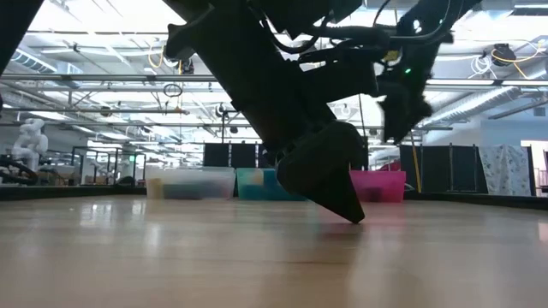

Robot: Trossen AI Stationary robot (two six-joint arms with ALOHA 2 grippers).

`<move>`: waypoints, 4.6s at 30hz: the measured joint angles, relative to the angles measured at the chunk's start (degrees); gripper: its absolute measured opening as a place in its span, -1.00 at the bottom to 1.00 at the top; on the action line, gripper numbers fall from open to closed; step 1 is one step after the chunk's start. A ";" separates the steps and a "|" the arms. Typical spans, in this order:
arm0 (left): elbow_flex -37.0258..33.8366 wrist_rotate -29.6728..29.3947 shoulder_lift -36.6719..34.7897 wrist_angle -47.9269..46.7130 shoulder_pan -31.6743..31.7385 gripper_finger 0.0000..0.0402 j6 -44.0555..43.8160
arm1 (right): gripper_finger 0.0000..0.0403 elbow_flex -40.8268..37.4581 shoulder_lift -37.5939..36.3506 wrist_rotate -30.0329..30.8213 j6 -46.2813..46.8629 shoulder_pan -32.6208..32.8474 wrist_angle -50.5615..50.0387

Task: Sort blocks by size
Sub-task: Put the red 4 stud game piece into the red bin

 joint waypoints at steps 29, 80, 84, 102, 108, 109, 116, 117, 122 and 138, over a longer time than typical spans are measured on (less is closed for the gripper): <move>-0.08 -0.29 0.15 0.10 -0.49 0.14 -1.52 | 0.09 0.00 0.88 0.06 51.36 62.38 -16.20; -0.17 2.29 -1.36 0.00 1.14 0.14 -0.13 | -0.43 -0.07 20.24 7.20 50.89 84.18 3.26; -0.22 -1.27 -3.31 -4.84 1.14 0.14 -1.41 | -0.43 -0.07 17.20 12.99 44.28 79.58 0.23; -0.05 -10.44 -21.08 -16.90 3.68 0.14 5.96 | -0.40 -0.07 -0.76 17.46 -4.53 36.42 1.29; -0.12 -10.37 -26.86 -26.63 8.97 0.14 6.34 | -0.40 -0.01 -2.18 7.73 -17.83 19.04 9.41; -0.13 -10.37 -27.53 -27.61 9.96 0.14 6.27 | -0.40 0.00 -1.60 6.91 -19.48 16.22 11.26; -6.18 -5.14 -32.84 -24.05 17.13 0.14 8.22 | -0.40 0.00 6.88 -2.92 -25.58 -0.40 24.83; -8.13 -3.52 -33.93 -23.26 18.15 0.14 8.42 | -0.40 0.01 8.26 -4.28 -25.87 -2.26 26.84; -19.55 0.79 -40.37 -15.67 22.74 0.14 8.46 | -0.40 0.06 14.41 -10.12 -26.96 -8.80 33.90; -43.90 7.87 -49.32 7.73 27.40 0.14 7.12 | 0.11 0.00 22.13 -10.79 -22.91 -13.42 41.70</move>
